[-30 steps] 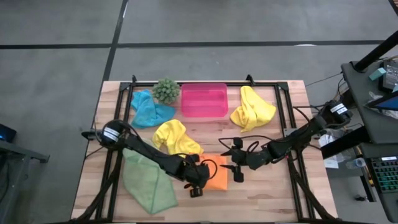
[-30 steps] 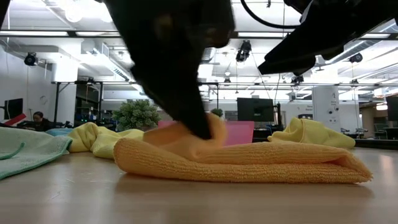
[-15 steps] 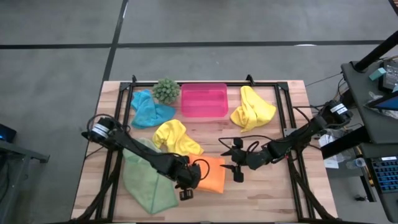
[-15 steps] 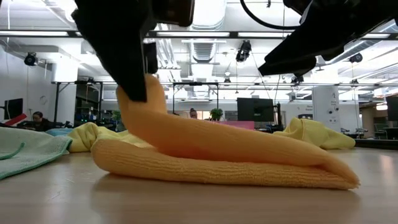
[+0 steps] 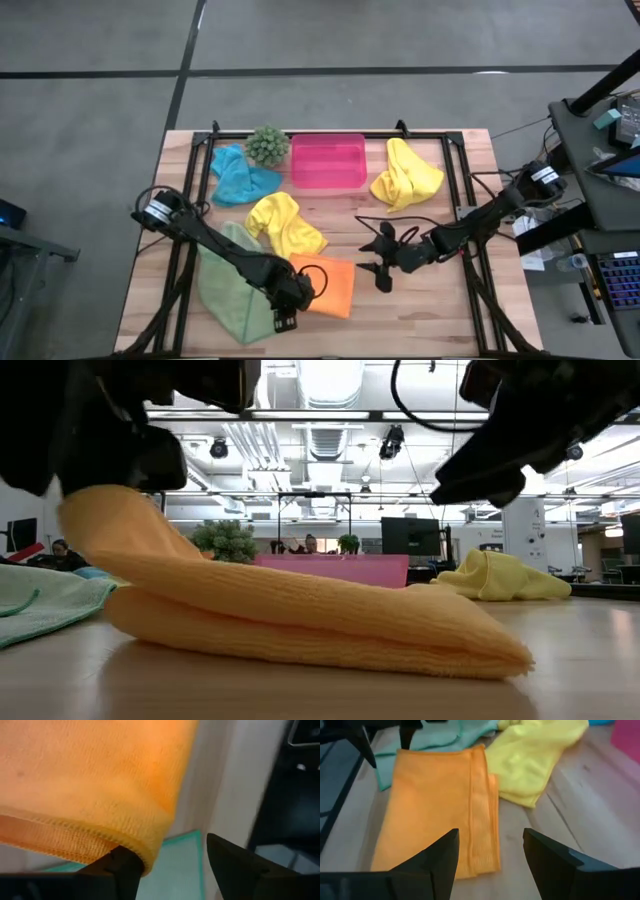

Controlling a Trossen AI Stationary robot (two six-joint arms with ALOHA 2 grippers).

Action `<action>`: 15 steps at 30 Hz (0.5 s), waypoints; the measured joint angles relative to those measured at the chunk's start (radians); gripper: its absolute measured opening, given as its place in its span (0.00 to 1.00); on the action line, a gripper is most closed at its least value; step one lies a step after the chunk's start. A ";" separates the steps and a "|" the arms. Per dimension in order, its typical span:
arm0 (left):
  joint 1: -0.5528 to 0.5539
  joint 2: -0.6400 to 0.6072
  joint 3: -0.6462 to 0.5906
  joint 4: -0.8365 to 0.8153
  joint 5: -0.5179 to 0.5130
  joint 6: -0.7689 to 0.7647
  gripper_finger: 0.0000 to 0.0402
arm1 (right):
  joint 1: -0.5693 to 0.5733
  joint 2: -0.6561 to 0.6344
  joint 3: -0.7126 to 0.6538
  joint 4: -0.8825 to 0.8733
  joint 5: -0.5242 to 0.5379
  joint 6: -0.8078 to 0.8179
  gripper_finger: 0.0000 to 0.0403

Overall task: Fold microfiber towels
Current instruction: Fold the orange microfiber towel

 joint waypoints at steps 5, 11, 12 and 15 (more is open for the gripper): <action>0.001 0.000 0.000 0.000 -0.055 -0.042 0.50 | 0.000 0.093 -0.009 0.052 -0.019 0.074 0.52; 0.000 0.000 -0.001 0.000 -0.051 -0.052 0.50 | -0.003 0.265 0.017 0.217 -0.054 0.116 0.52; 0.000 0.000 -0.001 -0.001 -0.051 -0.053 0.50 | -0.004 0.288 0.027 0.218 -0.058 0.125 0.52; 0.000 0.000 -0.001 -0.002 -0.051 -0.052 0.50 | -0.005 0.349 0.052 0.215 -0.070 0.128 0.52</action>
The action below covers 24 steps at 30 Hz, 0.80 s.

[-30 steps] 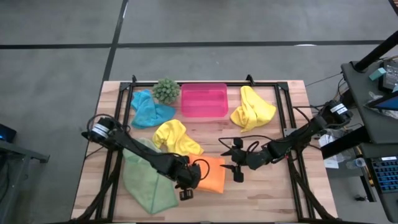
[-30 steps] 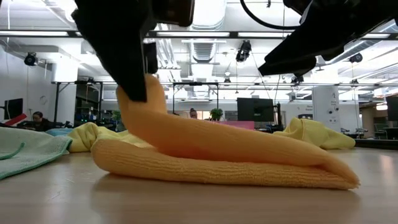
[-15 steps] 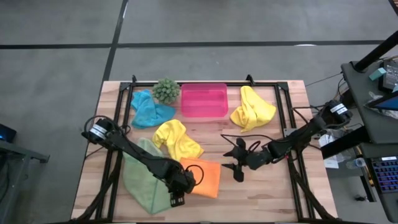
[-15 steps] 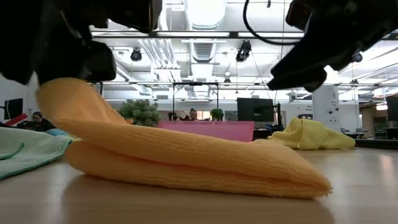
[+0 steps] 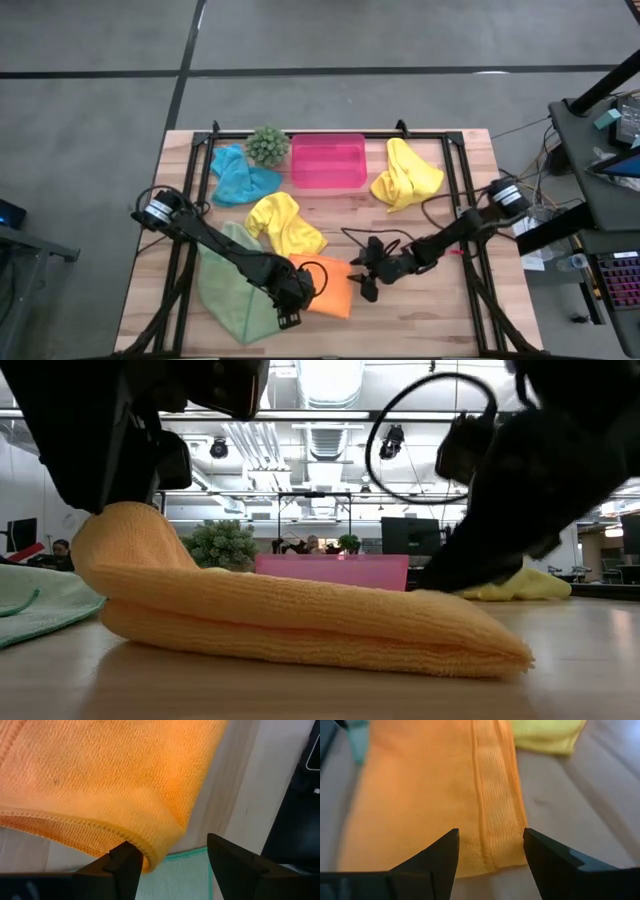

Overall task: Fold microfiber towels
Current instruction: Fold the orange microfiber towel

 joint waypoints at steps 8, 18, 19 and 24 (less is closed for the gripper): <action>-0.004 0.000 0.000 -0.028 0.001 0.001 0.50 | 0.005 0.053 0.045 -0.009 -0.009 -0.071 0.37; -0.007 -0.002 0.000 -0.077 0.002 0.041 0.50 | 0.005 -0.061 0.046 -0.310 -0.013 -0.131 0.04; -0.007 -0.002 0.000 -0.077 0.002 0.053 0.50 | 0.005 -0.084 0.046 -0.355 -0.013 -0.149 0.03; -0.004 -0.002 0.000 -0.074 -0.044 0.094 0.50 | 0.005 -0.206 0.046 -0.563 -0.011 -0.195 0.03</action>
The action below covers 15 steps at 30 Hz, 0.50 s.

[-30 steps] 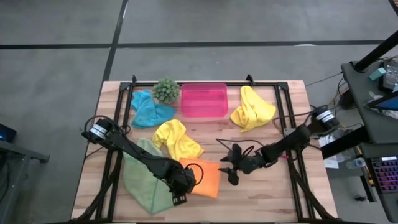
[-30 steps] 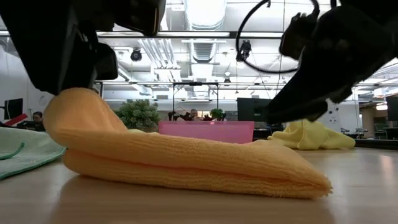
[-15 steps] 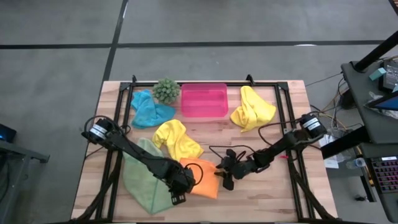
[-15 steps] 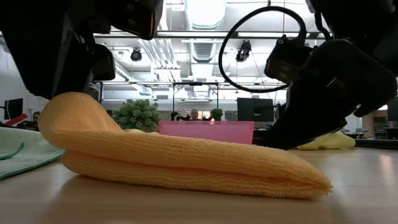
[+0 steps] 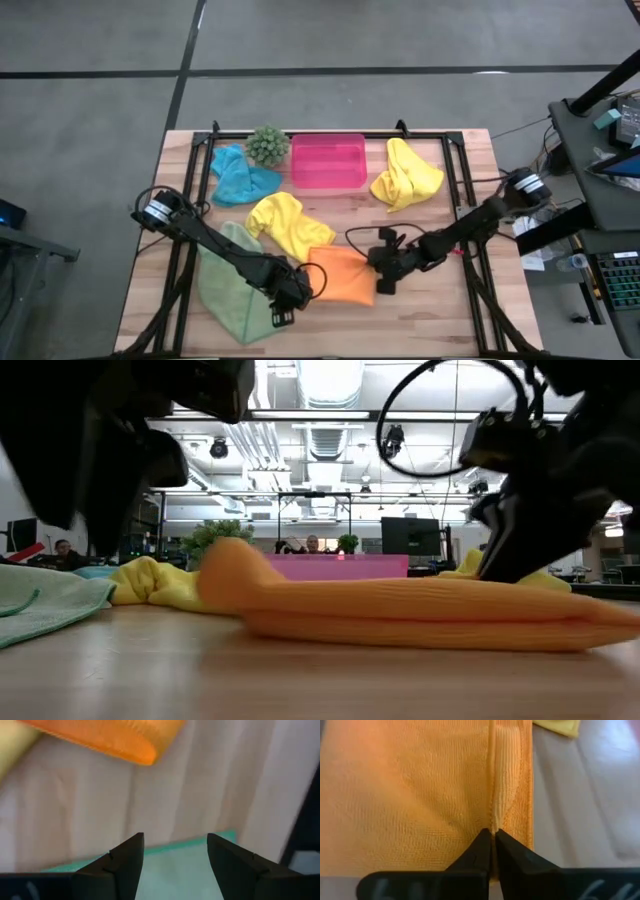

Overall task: Fold microfiber towels
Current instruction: Fold the orange microfiber towel

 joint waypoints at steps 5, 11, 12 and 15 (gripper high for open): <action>0.006 0.000 0.000 0.003 -0.089 0.049 0.50 | 0.000 -0.137 0.000 -0.164 0.001 0.011 0.10; 0.031 0.000 0.000 0.007 -0.189 0.117 0.50 | 0.000 -0.280 0.000 -0.363 0.010 0.068 0.26; 0.037 0.000 0.000 0.007 -0.202 0.124 0.50 | 0.000 -0.299 0.000 -0.380 0.012 0.078 0.29; 0.059 0.000 0.000 0.016 -0.233 0.164 0.50 | 0.000 -0.349 -0.001 -0.414 0.012 0.102 0.36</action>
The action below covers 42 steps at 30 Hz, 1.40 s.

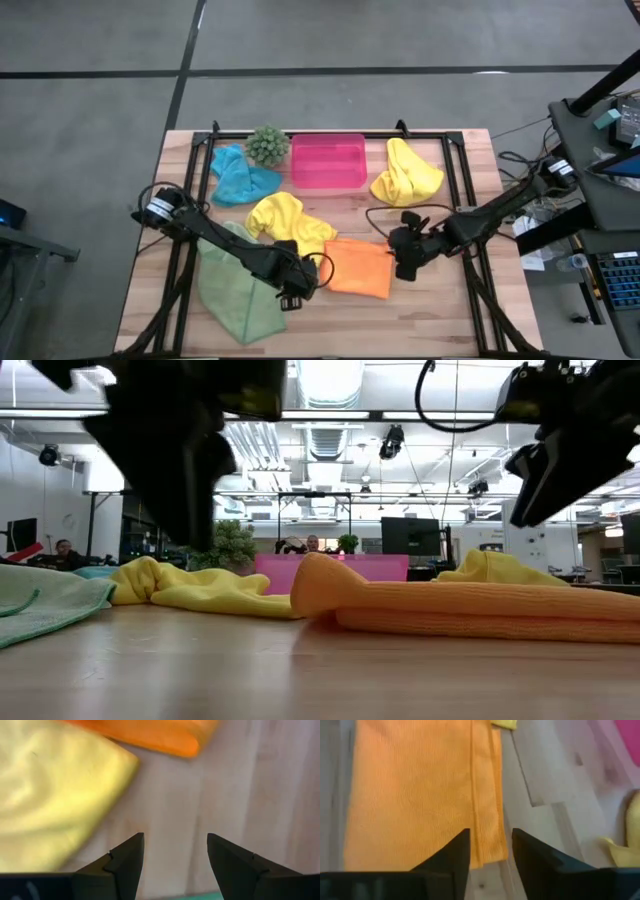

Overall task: Fold microfiber towels
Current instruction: Fold the orange microfiber towel

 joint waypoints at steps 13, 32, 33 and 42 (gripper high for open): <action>0.054 0.003 -0.006 0.112 -0.160 0.066 0.50 | 0.095 -0.003 -0.039 0.010 0.000 0.704 0.37; 0.068 0.005 -0.018 0.203 -0.330 0.143 0.50 | 0.093 0.361 -0.010 0.220 0.051 0.644 0.16; 0.068 0.005 -0.018 0.209 -0.329 0.144 0.50 | 0.093 0.353 -0.010 0.184 0.051 0.654 0.15; 0.095 0.005 -0.062 0.549 -0.190 0.170 0.50 | 0.093 0.198 -0.013 0.086 0.042 0.673 0.11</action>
